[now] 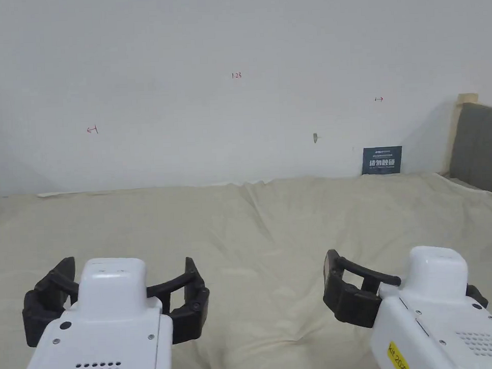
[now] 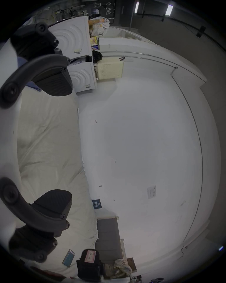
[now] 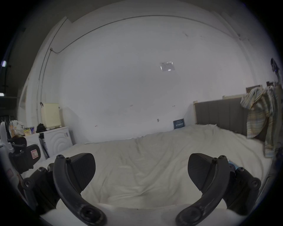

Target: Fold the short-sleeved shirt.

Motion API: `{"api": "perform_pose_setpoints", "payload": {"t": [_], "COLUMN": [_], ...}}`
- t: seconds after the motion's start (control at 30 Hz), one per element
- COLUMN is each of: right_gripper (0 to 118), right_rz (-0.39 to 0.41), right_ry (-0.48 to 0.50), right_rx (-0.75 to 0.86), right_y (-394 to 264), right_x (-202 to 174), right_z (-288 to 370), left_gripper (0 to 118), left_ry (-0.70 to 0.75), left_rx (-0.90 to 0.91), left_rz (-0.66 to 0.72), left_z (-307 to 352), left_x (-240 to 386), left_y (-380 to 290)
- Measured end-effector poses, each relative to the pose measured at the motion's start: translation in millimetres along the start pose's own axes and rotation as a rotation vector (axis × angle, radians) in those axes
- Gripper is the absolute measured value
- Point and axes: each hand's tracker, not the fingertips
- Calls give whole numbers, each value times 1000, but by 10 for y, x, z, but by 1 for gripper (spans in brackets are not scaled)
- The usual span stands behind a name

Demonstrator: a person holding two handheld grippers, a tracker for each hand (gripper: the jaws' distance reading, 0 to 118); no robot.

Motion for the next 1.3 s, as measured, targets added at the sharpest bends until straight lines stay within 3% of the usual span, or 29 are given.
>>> {"api": "perform_pose_setpoints", "payload": {"t": [0.13,0.17,0.2,0.23,0.27,0.3,0.33,0.37,0.4,0.43,0.53,0.83,1.3], "right_gripper": [116,107,87,49,22,13,13,10,0,0,0,0,0], "right_rz": [107,136,165,188,158,112,61,23,-1,28,111,75,120], "right_ry": [-17,-3,9,-33,-29,-30,-20,27,40,18,8,3,56], "right_rx": [66,93,101,112,95,87,65,30,21,35,11,1,-8], "right_y": [63,62,57,45,42,45,54,70,71,65,56,56,44], "right_x": [-109,-143,-173,-206,-200,-175,-151,-108,-83,-83,-129,-124,-318], "right_z": [45,73,88,88,64,52,39,21,7,1,-34,-56,-180], "left_gripper": [117,116,112,97,75,47,17,13,11,0,0,0,0], "left_ry": [-65,-73,-90,-104,-96,-90,-80,-87,-85,-82,-97,-98,-63], "left_rx": [9,-8,-11,0,-5,-7,-14,-27,-25,-9,8,-41,-51], "left_rz": [57,78,101,121,117,117,118,106,102,116,176,178,174], "left_z": [14,16,15,22,30,13,-8,-27,-17,7,34,-49,-69], "left_x": [-102,-117,-131,-144,-143,-133,-129,-119,-120,-123,-129,-162,-326], "left_y": [52,75,83,84,105,103,98,95,90,83,112,78,75]}}
